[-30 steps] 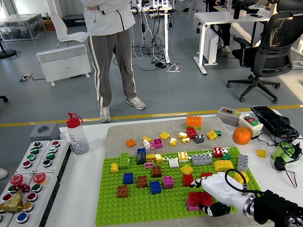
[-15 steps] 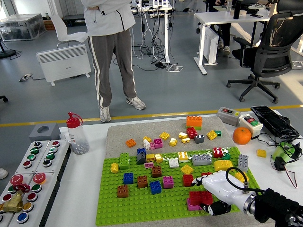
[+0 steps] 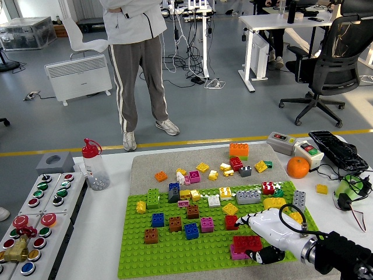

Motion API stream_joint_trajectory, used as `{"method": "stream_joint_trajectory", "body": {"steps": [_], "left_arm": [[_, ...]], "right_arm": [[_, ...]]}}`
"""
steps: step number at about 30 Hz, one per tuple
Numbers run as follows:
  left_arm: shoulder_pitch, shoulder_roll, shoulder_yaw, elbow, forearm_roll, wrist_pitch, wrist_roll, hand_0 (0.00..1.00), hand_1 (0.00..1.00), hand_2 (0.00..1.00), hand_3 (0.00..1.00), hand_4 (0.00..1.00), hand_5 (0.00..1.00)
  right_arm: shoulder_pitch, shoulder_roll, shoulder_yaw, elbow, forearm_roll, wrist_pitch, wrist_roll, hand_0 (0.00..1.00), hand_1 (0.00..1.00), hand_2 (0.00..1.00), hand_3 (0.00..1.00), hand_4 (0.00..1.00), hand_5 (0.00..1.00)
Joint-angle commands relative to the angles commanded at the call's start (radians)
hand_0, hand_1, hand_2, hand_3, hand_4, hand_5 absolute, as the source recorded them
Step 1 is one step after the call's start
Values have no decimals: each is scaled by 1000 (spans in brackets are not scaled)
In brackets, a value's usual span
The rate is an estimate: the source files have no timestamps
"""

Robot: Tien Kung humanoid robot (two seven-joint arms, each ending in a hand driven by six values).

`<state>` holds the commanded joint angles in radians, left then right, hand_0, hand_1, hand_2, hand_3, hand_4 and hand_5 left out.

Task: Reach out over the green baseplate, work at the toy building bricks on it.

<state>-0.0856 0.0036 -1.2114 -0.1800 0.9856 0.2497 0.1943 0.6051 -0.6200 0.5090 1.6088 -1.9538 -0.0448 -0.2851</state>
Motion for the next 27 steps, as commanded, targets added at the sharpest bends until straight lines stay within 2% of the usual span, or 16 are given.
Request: {"method": "stream_joint_trajectory", "body": {"steps": [5, 6, 11, 12, 17, 18, 19, 22, 24, 27], "left_arm": [[-1, 1, 0, 0, 1, 0, -1, 664, 612, 569, 455, 237, 998], [-1, 1, 0, 0, 0, 0, -1, 665, 613, 569, 453, 239, 998], [-2, 1, -1, 0, 1, 0, -1, 665, 613, 569, 453, 239, 998], [-2, 1, -1, 0, 2, 0, 0, 665, 613, 569, 454, 239, 998], [0, 1, -2, 0, 5, -1, 1, 665, 613, 569, 454, 239, 998], [0, 1, -3, 0, 6, 0, 2, 666, 613, 569, 454, 238, 998], [1, 0, -3, 0, 6, 0, 2, 666, 613, 569, 454, 238, 998], [2, 0, -2, 0, 6, 0, 3, 666, 613, 569, 454, 238, 998], [2, 0, -3, 0, 9, 0, 4, 665, 612, 569, 454, 239, 998], [3, 0, -3, 0, 9, 0, 4, 665, 612, 569, 454, 239, 998]], "right_arm": [[-46, -23, 65, 59, 10, -15, 8, 735, 767, 856, 857, 730, 285], [-61, -29, 81, 70, 17, -32, 18, 797, 800, 824, 830, 690, 300], [-119, -50, 142, 91, 50, -134, 85, 797, 800, 824, 830, 690, 300], [-129, -53, 152, 92, 58, -161, 103, 733, 744, 737, 746, 464, 194], [-154, -56, 171, 90, 86, -265, 173, 733, 744, 737, 746, 464, 194], [-158, -54, 171, 87, 91, -283, 187, 653, 670, 664, 610, 365, 184], [-160, -53, 171, 85, 95, -295, 195, 653, 670, 664, 610, 365, 184], [-166, -50, 167, 75, 98, -307, 211, 653, 670, 664, 610, 365, 184], [-165, -47, 159, 67, 95, -302, 212, 641, 660, 647, 595, 331, 181], [-160, -43, 143, 55, 92, -294, 209, 641, 660, 647, 595, 331, 181]]}}
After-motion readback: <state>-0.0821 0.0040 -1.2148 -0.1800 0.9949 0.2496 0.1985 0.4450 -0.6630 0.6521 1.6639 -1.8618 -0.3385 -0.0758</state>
